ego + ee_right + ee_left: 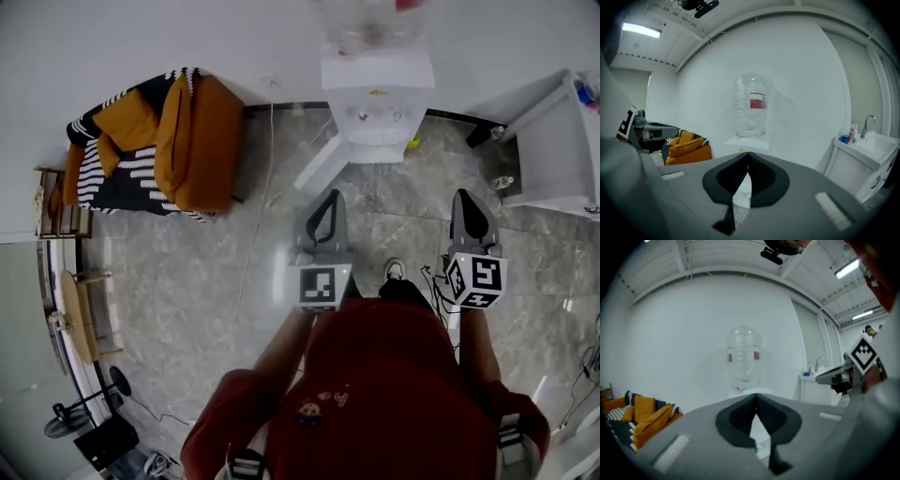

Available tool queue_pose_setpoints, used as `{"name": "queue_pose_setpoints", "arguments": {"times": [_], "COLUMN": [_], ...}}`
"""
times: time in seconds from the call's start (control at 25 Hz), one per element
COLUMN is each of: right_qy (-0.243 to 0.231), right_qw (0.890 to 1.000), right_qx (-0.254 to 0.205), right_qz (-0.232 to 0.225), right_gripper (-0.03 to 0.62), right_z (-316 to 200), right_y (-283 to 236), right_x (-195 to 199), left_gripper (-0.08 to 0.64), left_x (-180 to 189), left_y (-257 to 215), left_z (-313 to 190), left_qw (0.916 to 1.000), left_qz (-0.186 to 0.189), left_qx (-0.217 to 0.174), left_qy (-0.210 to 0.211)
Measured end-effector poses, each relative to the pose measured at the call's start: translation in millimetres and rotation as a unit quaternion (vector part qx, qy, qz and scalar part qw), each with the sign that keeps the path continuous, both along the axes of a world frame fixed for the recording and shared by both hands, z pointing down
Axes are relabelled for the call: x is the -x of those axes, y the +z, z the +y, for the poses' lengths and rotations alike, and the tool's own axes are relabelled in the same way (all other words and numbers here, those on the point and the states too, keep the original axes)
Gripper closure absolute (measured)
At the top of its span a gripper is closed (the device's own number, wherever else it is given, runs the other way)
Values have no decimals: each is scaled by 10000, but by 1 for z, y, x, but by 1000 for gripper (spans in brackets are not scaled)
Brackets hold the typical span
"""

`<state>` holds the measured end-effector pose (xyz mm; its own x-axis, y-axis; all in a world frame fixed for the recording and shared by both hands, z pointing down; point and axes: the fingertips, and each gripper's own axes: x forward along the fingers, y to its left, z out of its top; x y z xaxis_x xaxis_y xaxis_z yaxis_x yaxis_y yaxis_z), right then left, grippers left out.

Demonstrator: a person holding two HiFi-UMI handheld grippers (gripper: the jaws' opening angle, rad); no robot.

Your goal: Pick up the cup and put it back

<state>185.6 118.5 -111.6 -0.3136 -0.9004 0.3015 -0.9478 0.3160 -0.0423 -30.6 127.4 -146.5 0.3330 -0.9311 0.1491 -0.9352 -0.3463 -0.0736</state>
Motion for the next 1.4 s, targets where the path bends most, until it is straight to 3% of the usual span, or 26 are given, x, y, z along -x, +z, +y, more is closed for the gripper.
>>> {"name": "queue_pose_setpoints", "arguments": {"times": [0.24, 0.6, 0.84, 1.4], "right_qy": [580, 933, 1105, 700], "right_qw": [9983, 9956, 9939, 9975], "right_qx": [-67, -93, -61, 67], "right_qz": [-3, 63, 31, 21], "right_gripper": [591, 591, 591, 591], "right_z": [-23, -42, -45, -62], "right_y": [-15, -26, -23, -11], "right_x": [49, 128, 124, 88], "left_gripper": [560, 560, 560, 560], "left_x": [50, 109, 106, 64], "left_y": [1, -2, 5, 7], "left_z": [-45, -82, -85, -80], "left_qw": [9983, 9940, 9930, 9952], "left_qz": [-78, 129, 293, 145], "left_qx": [68, 186, 308, 195], "left_qy": [570, 1068, 1105, 952]}}
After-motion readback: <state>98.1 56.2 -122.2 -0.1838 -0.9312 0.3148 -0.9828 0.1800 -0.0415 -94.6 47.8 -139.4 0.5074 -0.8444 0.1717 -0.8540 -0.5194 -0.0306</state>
